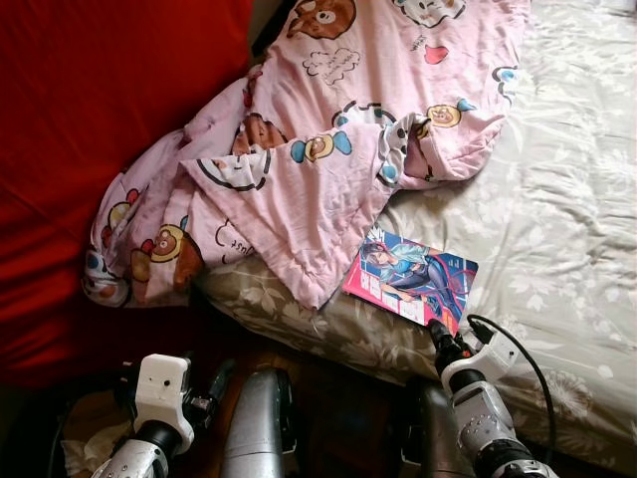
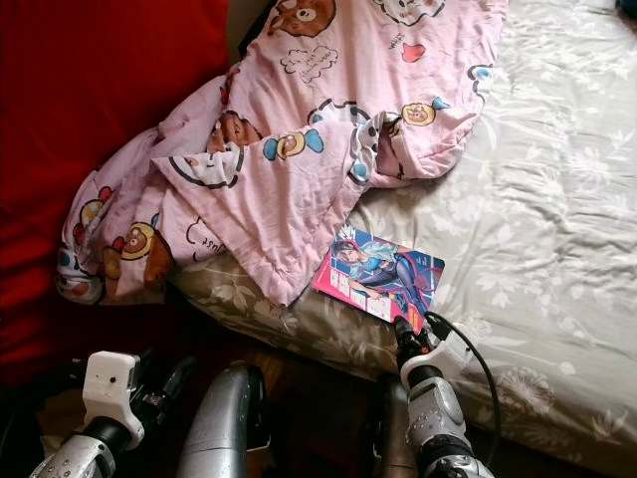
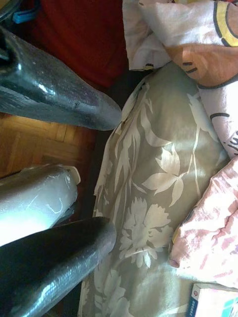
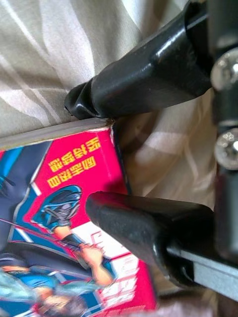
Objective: Clean up the room
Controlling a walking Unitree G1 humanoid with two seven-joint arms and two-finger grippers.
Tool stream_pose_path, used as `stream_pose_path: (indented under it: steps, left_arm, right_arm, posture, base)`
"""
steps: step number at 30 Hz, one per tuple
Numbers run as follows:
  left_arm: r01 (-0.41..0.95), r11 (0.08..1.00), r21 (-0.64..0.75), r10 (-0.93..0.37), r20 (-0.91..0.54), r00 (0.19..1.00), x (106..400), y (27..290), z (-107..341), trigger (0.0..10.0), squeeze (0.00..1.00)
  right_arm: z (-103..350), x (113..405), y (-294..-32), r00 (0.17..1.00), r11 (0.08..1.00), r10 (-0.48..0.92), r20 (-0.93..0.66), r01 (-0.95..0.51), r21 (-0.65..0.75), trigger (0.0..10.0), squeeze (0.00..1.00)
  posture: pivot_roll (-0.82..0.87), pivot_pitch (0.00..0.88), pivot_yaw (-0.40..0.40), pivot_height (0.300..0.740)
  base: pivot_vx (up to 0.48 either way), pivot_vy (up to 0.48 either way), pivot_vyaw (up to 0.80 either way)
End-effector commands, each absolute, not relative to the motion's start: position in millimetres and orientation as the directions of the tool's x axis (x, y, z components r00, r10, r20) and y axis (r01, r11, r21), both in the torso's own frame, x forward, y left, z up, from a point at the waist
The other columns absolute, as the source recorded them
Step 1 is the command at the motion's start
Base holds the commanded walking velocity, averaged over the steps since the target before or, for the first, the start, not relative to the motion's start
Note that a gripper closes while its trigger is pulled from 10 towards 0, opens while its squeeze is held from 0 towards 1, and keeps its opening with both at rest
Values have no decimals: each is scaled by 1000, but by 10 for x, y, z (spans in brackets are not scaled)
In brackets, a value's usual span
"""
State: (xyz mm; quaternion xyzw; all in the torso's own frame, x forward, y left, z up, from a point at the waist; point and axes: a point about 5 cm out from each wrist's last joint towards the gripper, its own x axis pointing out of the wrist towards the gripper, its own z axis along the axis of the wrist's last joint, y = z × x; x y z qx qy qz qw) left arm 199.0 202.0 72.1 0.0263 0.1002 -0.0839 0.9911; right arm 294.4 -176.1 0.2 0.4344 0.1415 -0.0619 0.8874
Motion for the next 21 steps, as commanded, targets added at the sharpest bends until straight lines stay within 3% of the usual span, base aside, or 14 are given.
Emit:
stream_pose_path:
  steps: [1, 14, 21]
  left_arm:
    - [159, 986, 47, -144, -237, 961, 1922, 2067, 691, 10000, 0]
    - [156, 986, 59, -137, -248, 959, 1842, 2054, 722, 10000, 0]
    - [162, 984, 70, -139, -255, 957, 1805, 2055, 738, 10000, 0]
  right_arm:
    - [-126, 2841, -1586, 934, 538, 76, -350, 257, 803, 10000, 0]
    - [-7, 2957, -1641, 962, 355, 50, -268, 233, 905, 10000, 0]
    - [-35, 2933, -1606, 959, 331, 65, -277, 241, 913, 10000, 0]
  posture:
    - [231, 371, 122, 601]
    - [262, 385, 125, 601]
    - [273, 395, 128, 601]
  base:
    - [0, 0, 0]
    - [0, 0, 0]
    - [0, 0, 0]
